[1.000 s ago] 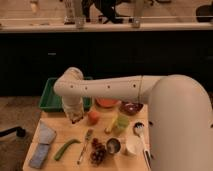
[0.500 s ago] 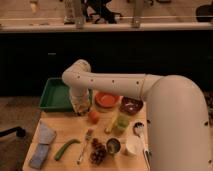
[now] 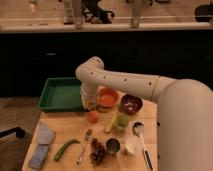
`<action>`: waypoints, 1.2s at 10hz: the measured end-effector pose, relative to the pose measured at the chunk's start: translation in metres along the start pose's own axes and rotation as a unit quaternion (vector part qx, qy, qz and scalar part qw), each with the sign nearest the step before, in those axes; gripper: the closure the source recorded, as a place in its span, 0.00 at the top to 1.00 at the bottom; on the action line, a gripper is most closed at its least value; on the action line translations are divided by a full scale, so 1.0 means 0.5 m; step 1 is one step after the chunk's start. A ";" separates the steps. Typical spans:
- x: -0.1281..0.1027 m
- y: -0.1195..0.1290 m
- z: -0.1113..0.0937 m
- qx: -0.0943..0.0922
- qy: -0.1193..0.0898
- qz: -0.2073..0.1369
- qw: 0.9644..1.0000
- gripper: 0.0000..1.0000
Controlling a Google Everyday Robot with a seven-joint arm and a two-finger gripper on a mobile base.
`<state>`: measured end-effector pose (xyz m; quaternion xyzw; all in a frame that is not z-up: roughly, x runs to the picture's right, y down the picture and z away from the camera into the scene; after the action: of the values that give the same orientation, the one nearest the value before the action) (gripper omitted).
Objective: Place eraser in red bowl
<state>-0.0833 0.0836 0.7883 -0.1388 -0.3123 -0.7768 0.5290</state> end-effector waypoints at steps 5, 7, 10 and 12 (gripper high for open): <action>0.000 0.000 0.001 0.000 0.000 0.000 1.000 0.00; 0.000 0.001 0.004 0.002 -0.002 0.002 1.000 0.00; 0.041 0.009 0.022 0.001 -0.005 0.013 1.000 0.00; 0.060 0.016 0.019 0.001 -0.004 0.020 1.000 0.00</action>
<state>-0.0891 0.0658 0.8147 -0.1473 -0.3127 -0.7653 0.5431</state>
